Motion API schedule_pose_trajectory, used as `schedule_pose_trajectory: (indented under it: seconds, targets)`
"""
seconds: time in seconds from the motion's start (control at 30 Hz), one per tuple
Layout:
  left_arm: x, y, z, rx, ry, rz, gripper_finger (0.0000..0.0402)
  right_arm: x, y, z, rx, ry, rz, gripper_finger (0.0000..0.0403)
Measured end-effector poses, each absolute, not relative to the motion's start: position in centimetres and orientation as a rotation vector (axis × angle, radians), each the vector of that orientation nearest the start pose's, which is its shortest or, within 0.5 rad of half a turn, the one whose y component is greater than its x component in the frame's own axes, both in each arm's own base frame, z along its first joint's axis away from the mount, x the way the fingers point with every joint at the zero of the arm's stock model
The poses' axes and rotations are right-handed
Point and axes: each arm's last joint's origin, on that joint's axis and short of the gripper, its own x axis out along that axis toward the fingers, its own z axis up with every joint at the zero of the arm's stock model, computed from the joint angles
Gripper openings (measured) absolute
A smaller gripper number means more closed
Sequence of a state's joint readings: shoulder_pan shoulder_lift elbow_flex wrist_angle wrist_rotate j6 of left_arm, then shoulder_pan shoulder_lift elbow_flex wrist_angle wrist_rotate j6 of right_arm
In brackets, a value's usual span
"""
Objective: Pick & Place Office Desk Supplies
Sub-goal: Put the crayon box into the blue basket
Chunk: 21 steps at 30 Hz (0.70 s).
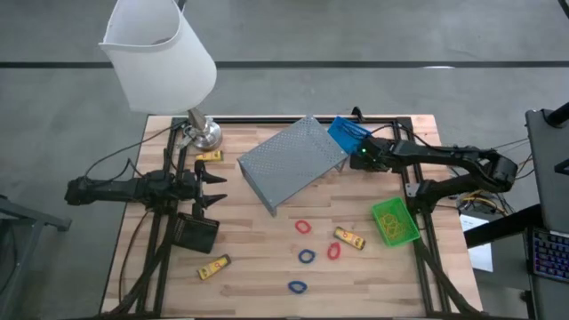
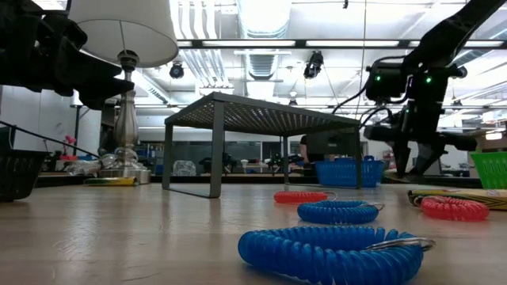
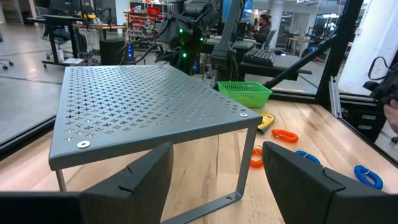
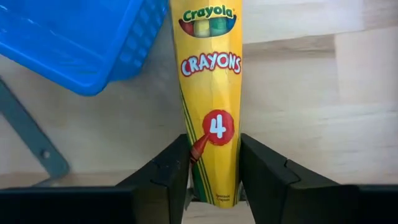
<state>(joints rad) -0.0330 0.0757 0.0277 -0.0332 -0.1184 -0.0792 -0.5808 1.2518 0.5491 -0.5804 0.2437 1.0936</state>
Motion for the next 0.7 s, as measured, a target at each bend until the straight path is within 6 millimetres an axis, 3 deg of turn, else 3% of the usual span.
schedule_pose_trajectory:
  seconds: [0.43,0.7]
  targets:
    - [10.1,0.0,16.4,-0.073,0.078,0.088,0.0253,13.3,-9.6,18.5,1.092,0.656,-1.314,0.0118]
    - [10.1,0.0,16.4,-0.073,0.078,0.089,0.0253,12.6,-9.2,20.8,1.055,0.479,-1.210,0.0118]
